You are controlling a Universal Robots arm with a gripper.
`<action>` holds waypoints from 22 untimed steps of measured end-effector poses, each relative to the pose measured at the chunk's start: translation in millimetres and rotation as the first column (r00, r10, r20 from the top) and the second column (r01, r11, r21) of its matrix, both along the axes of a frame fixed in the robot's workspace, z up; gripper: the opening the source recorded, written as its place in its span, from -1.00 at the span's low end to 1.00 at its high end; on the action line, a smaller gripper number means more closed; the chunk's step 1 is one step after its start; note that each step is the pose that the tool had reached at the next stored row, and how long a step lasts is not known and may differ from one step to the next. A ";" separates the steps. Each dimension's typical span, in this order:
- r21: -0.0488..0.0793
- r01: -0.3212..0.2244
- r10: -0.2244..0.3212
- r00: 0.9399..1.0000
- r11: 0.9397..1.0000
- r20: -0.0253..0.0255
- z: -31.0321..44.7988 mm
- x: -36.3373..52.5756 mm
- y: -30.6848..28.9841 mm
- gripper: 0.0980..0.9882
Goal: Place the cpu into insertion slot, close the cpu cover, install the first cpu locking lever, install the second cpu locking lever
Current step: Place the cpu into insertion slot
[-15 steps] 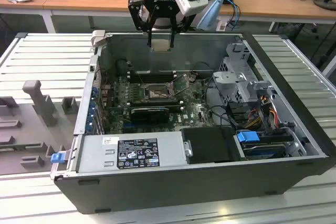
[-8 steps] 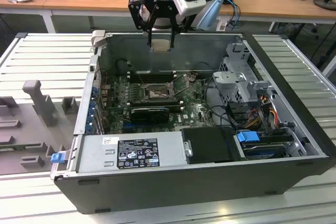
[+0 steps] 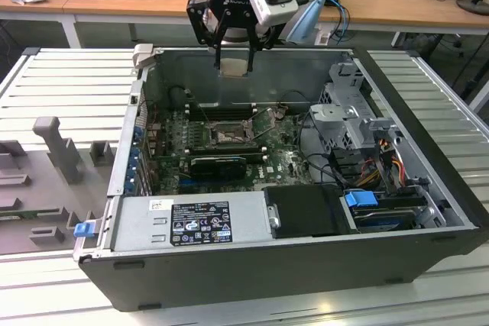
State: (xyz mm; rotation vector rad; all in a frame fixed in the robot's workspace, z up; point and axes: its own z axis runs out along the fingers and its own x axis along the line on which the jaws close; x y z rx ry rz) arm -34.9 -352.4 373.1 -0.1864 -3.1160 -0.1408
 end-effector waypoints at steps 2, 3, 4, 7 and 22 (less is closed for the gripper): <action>0.000 0.027 -0.027 1.000 1.000 0.000 -0.1 0.0 0.0 -0.03; -0.001 0.036 -0.036 0.999 0.999 0.000 -0.2 -0.1 0.0 -0.03; -0.001 0.048 -0.048 0.999 0.999 0.000 -0.3 -0.1 0.0 -0.03; -0.001 0.078 -0.078 0.997 0.997 0.000 -0.5 0.0 0.0 -0.03; -0.001 0.217 -0.217 0.976 0.976 0.000 -1.7 0.0 0.0 -0.03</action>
